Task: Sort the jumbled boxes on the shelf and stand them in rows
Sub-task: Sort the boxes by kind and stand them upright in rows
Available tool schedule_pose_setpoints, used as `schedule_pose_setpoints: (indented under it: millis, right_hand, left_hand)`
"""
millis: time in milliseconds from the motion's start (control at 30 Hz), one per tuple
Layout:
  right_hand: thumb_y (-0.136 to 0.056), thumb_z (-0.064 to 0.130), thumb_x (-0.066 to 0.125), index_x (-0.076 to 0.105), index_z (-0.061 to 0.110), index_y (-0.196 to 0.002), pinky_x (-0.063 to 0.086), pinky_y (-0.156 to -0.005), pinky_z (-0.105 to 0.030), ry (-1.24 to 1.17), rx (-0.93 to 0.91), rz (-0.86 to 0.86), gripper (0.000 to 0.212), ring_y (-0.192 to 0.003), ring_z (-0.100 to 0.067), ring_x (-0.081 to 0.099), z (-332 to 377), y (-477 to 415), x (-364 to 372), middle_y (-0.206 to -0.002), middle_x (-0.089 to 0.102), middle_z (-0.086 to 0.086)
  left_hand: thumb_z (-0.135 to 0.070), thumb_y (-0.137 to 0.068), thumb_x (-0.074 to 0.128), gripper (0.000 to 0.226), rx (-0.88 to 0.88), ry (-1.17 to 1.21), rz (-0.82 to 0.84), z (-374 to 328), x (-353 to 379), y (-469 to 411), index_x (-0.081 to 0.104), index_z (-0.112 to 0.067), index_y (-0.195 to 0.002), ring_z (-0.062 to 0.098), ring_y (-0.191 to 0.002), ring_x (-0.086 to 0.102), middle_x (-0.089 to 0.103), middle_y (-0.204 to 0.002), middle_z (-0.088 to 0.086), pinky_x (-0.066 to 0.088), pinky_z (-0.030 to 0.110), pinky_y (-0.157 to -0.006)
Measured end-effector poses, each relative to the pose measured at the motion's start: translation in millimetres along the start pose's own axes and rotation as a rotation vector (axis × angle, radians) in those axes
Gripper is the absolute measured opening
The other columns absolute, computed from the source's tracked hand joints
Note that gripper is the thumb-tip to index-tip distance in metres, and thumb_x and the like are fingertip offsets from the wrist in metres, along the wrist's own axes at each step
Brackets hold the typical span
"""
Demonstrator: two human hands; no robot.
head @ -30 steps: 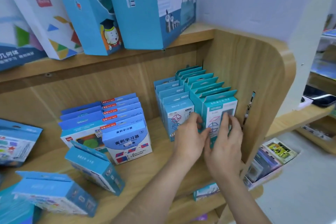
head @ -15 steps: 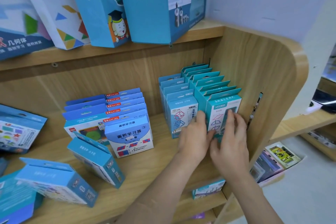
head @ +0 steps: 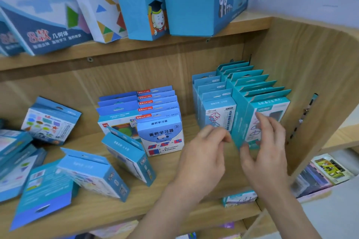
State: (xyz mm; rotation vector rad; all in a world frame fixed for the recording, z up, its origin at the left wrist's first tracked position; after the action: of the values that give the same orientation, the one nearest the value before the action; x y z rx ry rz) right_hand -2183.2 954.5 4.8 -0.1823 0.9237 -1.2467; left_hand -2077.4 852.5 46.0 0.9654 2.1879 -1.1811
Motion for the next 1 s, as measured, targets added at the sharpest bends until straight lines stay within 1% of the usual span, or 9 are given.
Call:
schedule_pose_setpoints:
  millis: [200,300,433,533,600,733,800,900,1000]
  right_hand:
    - [-0.073,0.017,0.063,0.043,0.024,-0.136,0.046,-0.096,-0.046,-0.409,-0.090,0.336,0.067,-0.122,-0.007,0.043,72,29,58,-0.129,0.040,0.007]
    - [-0.077,0.028,0.063,0.034,0.036,-0.138,0.040,-0.105,-0.036,-0.489,-0.091,0.558,0.068,-0.128,0.000,0.038,104,49,95,-0.135,0.039,0.014]
    - [-0.081,0.029,0.071,0.026,0.037,-0.141,0.036,-0.106,-0.027,-0.506,-0.036,0.762,0.075,-0.126,0.002,0.042,124,66,148,-0.138,0.046,0.014]
    - [-0.080,0.023,0.073,0.044,0.033,-0.125,0.047,-0.096,-0.033,-0.528,0.039,0.738,0.055,-0.110,-0.004,0.057,130,70,171,-0.118,0.062,0.014]
    - [-0.082,0.022,0.071,0.053,0.030,-0.111,0.052,-0.088,-0.041,-0.567,0.095,0.680,0.035,-0.100,-0.007,0.063,126,70,176,-0.106,0.067,0.014]
    - [-0.087,0.008,0.064,0.057,0.028,-0.103,0.054,-0.084,-0.030,-0.784,0.217,0.606,0.026,-0.097,-0.004,0.066,117,59,162,-0.099,0.070,0.015]
    - [-0.087,0.005,0.062,0.056,0.028,-0.104,0.054,-0.077,-0.021,-0.885,0.287,0.557,0.028,-0.096,-0.005,0.067,108,50,151,-0.099,0.070,0.013]
    - [-0.087,0.004,0.061,0.055,0.019,-0.109,0.053,-0.069,-0.016,-0.929,0.306,0.519,0.027,-0.093,-0.002,0.067,99,40,137,-0.100,0.069,0.011]
    - [-0.087,0.000,0.059,0.053,0.019,-0.106,0.051,-0.067,-0.012,-0.923,0.281,0.518,0.027,-0.089,0.003,0.067,95,38,129,-0.101,0.067,0.011]
  left_hand:
    - [0.006,-0.076,0.053,0.027,-0.020,-0.155,-0.275,35,-110,70,0.066,-0.015,-0.087,0.008,-0.089,0.059,0.062,-0.093,-0.005,0.045,0.018,-0.080]
    - [-0.004,-0.072,0.052,0.029,-0.143,-0.302,-0.379,65,-157,100,0.064,-0.015,-0.096,0.013,-0.101,0.055,0.059,-0.105,-0.003,0.036,0.015,-0.093]
    - [-0.030,-0.068,0.063,0.062,-0.361,-0.299,-0.372,113,-183,131,0.047,-0.022,-0.127,0.012,-0.131,0.037,0.043,-0.138,-0.001,0.027,0.027,-0.108]
    - [-0.049,-0.059,0.074,0.093,-0.606,0.020,-0.424,147,-178,149,0.029,-0.038,-0.139,-0.001,-0.134,0.029,0.034,-0.143,-0.017,0.032,0.043,-0.110]
    - [-0.054,-0.053,0.078,0.109,-0.714,0.177,-0.426,160,-170,155,0.016,-0.046,-0.142,-0.013,-0.132,0.023,0.029,-0.147,-0.017,0.029,0.042,-0.113]
    - [-0.032,-0.060,0.086,0.118,-0.724,0.285,-0.432,165,-159,154,0.005,-0.038,-0.146,-0.037,-0.110,0.024,0.028,-0.145,-0.012,0.031,0.002,-0.096]
    - [-0.018,-0.062,0.084,0.117,-0.726,0.309,-0.449,168,-155,154,0.005,-0.040,-0.145,-0.034,-0.108,0.033,0.030,-0.138,-0.016,0.033,-0.005,-0.084]
    - [-0.031,-0.053,0.084,0.120,-0.740,0.312,-0.456,174,-156,155,0.007,-0.047,-0.143,-0.010,-0.120,0.042,0.035,-0.136,-0.018,0.038,0.017,-0.096]
    - [-0.026,-0.059,0.085,0.115,-0.759,0.301,-0.460,184,-158,155,0.010,-0.040,-0.145,-0.020,-0.105,0.047,0.042,-0.122,-0.019,0.043,0.018,-0.087]
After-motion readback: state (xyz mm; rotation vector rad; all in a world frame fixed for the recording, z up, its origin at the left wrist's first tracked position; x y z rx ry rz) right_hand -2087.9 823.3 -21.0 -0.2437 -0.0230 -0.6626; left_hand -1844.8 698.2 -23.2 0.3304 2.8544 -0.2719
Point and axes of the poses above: each hand's wrist, its own y-axis away from the middle knuckle, its own x-axis out of the palm, z = x × y, the point moved 7 cm from there along -y, towards the middle knuckle
